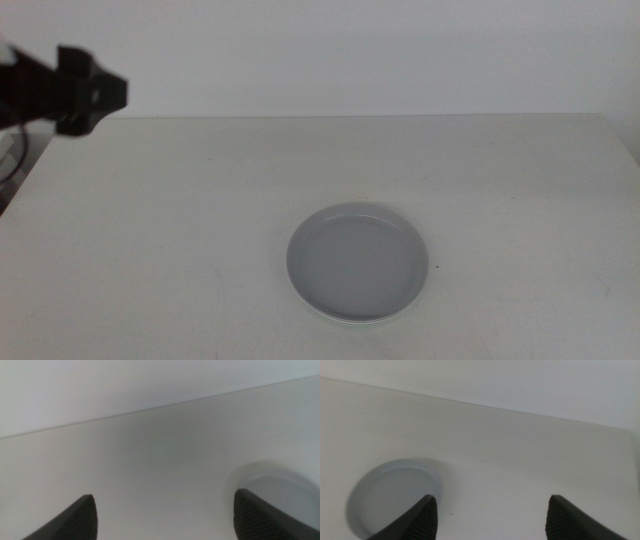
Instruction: Stack the three bowls on top of each other.
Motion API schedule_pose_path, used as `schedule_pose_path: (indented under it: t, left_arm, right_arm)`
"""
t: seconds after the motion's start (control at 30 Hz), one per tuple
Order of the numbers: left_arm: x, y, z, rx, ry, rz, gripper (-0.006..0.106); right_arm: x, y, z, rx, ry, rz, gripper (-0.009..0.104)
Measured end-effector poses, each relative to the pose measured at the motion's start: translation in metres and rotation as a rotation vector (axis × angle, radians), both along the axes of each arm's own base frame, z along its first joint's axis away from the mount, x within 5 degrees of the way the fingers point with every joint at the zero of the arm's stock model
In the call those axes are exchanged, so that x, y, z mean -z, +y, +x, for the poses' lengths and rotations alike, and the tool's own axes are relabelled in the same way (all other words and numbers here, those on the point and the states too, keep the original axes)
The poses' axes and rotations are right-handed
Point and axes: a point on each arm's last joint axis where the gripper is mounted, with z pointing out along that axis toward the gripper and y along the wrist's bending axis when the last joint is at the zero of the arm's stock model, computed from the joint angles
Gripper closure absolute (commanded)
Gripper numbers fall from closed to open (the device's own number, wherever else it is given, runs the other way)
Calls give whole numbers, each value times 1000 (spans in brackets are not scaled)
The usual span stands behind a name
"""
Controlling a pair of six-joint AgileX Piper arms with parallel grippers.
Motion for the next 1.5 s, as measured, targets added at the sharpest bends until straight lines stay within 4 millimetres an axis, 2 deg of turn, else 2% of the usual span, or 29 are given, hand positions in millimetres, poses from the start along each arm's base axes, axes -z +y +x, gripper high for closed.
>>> schedule_pose_path:
  t: [0.17, 0.3, 0.33, 0.43, 0.7, 0.83, 0.93, 1.3, 1.5]
  left_arm:
    - [14, 11, -29, -43, -13, 35, 3]
    - [27, 17, -58, -50, -62, 23, 3]
    - [38, 21, -73, -52, -100, 14, 3]
    - [58, 25, -95, -54, -152, 1, 3]
    - [104, 33, -135, -60, -276, -31, 3]
    - [116, 35, -143, -62, -327, -43, 3]
    - [123, 35, -144, -62, -330, -44, 3]
    - [129, 35, -143, -62, -323, -42, 3]
    - [149, 35, -140, -63, -289, -34, 3]
  right_arm:
    - [0, -8, 1, 61, -1, -11, 40]
    - [4, -10, -7, 56, -22, -10, 40]
    - [10, -12, -17, 52, -45, 1, 40]
    - [26, -15, -34, 48, -83, 10, 40]
    - [85, -24, -76, 37, -190, 9, 40]
    - [108, -26, -86, 27, -223, -10, 40]
    - [118, -27, -89, 25, -232, -14, 40]
    - [120, -27, -92, 25, -224, -16, 40]
    - [129, -28, -88, 34, -236, -50, 40]
